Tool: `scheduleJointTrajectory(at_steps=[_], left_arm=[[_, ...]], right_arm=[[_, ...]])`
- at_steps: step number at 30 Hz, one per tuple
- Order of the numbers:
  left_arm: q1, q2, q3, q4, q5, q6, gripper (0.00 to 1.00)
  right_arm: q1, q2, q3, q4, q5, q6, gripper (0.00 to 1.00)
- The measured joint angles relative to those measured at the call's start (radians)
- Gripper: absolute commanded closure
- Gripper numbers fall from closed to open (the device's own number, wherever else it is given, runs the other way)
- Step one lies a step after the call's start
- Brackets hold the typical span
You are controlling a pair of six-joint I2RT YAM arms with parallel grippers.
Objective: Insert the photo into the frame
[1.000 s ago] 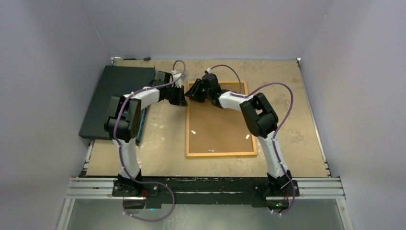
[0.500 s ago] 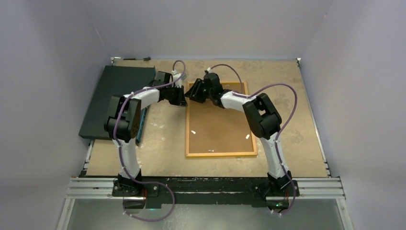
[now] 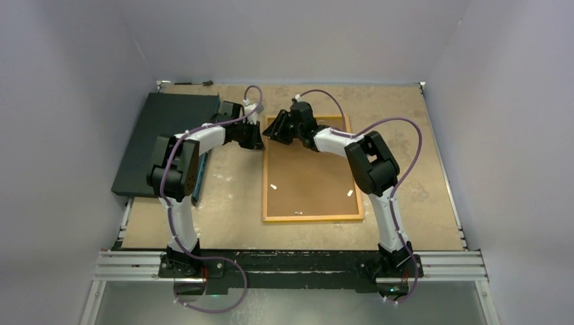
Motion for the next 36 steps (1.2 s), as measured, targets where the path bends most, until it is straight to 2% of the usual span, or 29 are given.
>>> scheduleJointTrajectory(at_steps=[36], left_arm=[[0.000,-0.001,-0.001,0.002,0.001,0.000,1.00]], right_arm=[[0.000,0.052,0.041,-0.008,0.031,-0.013,0.55]])
